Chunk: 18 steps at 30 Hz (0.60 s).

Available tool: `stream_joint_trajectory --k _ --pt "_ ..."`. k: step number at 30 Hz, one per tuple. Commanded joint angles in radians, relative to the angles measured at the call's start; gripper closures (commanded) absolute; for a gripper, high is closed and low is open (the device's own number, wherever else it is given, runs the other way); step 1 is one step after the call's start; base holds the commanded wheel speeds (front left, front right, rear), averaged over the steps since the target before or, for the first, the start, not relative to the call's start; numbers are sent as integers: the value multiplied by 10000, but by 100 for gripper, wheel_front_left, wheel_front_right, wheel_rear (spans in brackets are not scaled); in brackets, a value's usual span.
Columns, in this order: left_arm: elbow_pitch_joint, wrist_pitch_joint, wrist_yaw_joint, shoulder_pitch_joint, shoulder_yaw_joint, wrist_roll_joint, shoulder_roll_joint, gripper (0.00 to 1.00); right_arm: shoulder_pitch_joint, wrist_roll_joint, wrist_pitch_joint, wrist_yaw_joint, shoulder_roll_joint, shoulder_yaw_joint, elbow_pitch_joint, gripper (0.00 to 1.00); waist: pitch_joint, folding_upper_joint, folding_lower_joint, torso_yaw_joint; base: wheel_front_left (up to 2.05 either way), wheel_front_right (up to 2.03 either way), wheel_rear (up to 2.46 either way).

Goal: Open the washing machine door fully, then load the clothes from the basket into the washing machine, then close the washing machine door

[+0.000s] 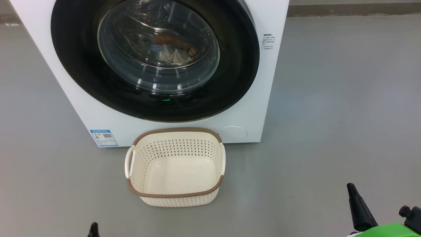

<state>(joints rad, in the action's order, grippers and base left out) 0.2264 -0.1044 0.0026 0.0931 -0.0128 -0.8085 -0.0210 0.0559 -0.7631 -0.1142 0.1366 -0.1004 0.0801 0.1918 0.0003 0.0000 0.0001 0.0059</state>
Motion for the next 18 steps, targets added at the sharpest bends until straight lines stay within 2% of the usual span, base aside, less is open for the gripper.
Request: stream_joint_trajectory --k 1,18 --pt "-185 54 -96 -436 -226 -307 -182 100 -499 -326 91 -25 -100 0 -199 100 0 0 0 -1 0 0 0" --pt "-96 551 -386 -805 -409 -2110 -208 100 -765 -2243 591 -33 29 64 -29 100 7 0 0 -15 0 0 0"
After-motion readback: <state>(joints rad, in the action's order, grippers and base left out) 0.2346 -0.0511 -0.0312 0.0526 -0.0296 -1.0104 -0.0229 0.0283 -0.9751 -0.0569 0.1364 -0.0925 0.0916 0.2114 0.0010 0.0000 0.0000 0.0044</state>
